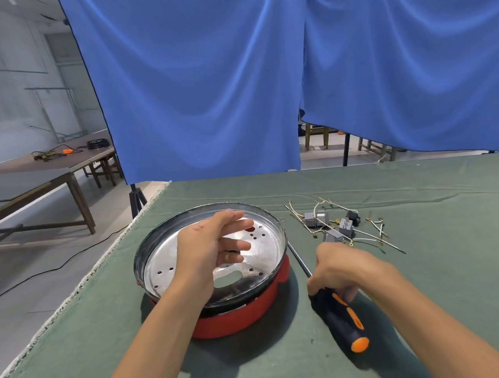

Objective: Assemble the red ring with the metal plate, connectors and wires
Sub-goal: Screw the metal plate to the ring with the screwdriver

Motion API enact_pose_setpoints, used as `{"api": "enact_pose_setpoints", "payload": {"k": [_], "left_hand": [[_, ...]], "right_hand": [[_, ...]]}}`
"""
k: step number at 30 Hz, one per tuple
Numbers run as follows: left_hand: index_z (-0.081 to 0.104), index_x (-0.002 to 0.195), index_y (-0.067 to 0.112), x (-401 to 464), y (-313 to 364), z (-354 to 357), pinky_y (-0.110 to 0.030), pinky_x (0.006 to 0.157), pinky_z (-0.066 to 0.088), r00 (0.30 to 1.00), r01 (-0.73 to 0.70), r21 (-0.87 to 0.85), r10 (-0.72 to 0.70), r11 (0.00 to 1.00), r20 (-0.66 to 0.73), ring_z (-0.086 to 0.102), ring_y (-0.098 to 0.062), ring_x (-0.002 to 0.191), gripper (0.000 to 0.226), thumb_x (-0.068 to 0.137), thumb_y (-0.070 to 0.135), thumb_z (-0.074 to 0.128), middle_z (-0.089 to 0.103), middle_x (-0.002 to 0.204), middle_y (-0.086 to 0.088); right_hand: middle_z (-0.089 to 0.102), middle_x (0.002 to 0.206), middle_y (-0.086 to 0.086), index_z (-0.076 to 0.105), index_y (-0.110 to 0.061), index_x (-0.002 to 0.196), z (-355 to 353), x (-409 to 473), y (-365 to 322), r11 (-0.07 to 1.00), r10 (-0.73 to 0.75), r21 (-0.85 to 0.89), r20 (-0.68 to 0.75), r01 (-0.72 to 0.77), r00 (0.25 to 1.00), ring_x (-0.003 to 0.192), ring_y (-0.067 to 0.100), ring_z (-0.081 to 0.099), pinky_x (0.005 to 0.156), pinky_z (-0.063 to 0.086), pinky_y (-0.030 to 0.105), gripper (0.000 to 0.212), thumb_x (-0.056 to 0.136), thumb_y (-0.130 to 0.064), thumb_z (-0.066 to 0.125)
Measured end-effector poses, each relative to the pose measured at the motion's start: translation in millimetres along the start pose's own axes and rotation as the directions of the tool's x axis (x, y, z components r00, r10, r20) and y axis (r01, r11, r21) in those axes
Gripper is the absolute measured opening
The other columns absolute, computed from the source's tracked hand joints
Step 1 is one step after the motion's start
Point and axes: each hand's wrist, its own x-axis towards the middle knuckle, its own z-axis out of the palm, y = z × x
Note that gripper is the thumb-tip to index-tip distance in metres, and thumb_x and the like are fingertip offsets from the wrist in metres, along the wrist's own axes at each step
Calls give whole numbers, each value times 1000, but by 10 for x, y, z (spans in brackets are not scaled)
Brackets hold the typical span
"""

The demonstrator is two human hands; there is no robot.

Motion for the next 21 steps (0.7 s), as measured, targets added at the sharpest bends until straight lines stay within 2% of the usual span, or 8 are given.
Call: {"api": "enact_pose_setpoints", "payload": {"k": [2,4,7,9,11,14,17,21], "left_hand": [[72,85,7,-3,12,-4,-20,40,48,1000,-9,-6,9,1000,-5,63,-16,46,18,89,18,58,75,84,-8],[70,84,4,-4,30,-4,-20,40,48,1000,-16,-18,15,1000,-19,62,-15,45,20,91,16,56,75,82,-9],[64,81,1,-1,73,17,-19,38,47,998,11,-78,-16,997,-62,60,-14,43,18,90,12,52,73,71,-10],[60,79,1,18,120,29,-20,38,46,995,36,-157,-51,987,-91,59,-14,42,17,90,9,50,70,62,-7],[58,77,2,61,199,23,-19,38,46,992,50,-242,-77,969,-104,58,-13,41,17,90,8,48,66,56,-5],[55,74,6,163,356,-41,-20,42,50,984,74,-397,-133,915,-121,61,-14,45,17,89,9,48,64,57,-5],[59,80,3,275,466,-134,-25,50,58,977,64,-541,-164,838,-138,69,-21,66,15,91,9,51,68,73,-12],[63,90,2,427,506,-180,-35,70,59,976,21,-596,-147,802,-163,69,-25,82,17,94,12,50,71,88,-15]], "right_hand": [[60,62,9,55,-6,67,-15,44,22,998,7,68,-94,0,996,46,25,62,41,51,25,22,75,-21,69],[60,66,10,54,-7,68,-62,88,67,991,7,130,-207,21,978,55,27,63,46,50,26,19,80,-19,61],[66,84,10,58,-9,80,-175,135,132,973,-26,196,-440,124,898,83,31,62,68,49,31,18,88,-25,54],[67,91,6,57,-18,91,-267,121,109,900,-106,310,-527,307,843,88,29,62,82,49,37,12,93,-29,52],[61,86,3,55,-27,97,-329,70,27,773,-240,396,-540,495,807,75,23,64,79,51,39,5,95,-29,50],[55,83,0,56,-39,95,-395,-13,-126,704,-435,252,-587,664,683,71,17,58,68,46,28,11,96,-29,51],[59,72,-7,64,-35,90,-460,-73,-280,585,-445,324,-638,744,628,54,14,60,51,41,14,8,89,-27,64],[67,69,-4,66,-31,77,-486,-36,-351,603,-433,321,-636,730,638,50,6,60,52,48,26,17,70,-36,81]]}}
